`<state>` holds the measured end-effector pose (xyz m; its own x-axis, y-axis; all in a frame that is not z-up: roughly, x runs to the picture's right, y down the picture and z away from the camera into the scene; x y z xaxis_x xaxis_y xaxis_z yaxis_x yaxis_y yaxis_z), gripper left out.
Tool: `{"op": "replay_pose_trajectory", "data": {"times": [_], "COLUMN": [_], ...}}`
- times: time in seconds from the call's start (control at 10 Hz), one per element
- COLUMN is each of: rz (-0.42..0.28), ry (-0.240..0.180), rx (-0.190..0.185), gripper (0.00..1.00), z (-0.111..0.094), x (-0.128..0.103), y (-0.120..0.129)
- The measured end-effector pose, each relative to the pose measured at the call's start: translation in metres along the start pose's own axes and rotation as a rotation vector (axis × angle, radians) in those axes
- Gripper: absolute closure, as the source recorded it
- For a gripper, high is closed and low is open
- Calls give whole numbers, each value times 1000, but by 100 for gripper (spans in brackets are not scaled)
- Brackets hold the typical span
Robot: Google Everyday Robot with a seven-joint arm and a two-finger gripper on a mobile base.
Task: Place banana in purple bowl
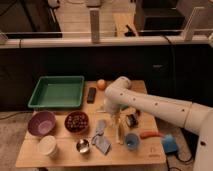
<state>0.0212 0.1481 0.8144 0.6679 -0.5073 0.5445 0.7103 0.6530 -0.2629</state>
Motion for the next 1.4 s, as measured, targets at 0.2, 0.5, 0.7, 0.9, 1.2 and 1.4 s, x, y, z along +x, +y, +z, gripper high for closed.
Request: {"op": "replay_pose_trajectory", "data": {"times": [0.2, 0.5, 0.7, 0.9, 1.2, 1.4], "rz": [-107, -224, -318, -389, -403, -388], "ry": [-7, 24, 52, 68, 81, 80], "rx": [3, -23, -40, -76, -101, -115], "gripper": [20, 20, 20, 20, 21, 37], "z": [3, 7, 12, 25, 34, 45], "x": [-5, -14, -18, -20, -15, -9], "y": [16, 26, 34, 41, 50, 55]}}
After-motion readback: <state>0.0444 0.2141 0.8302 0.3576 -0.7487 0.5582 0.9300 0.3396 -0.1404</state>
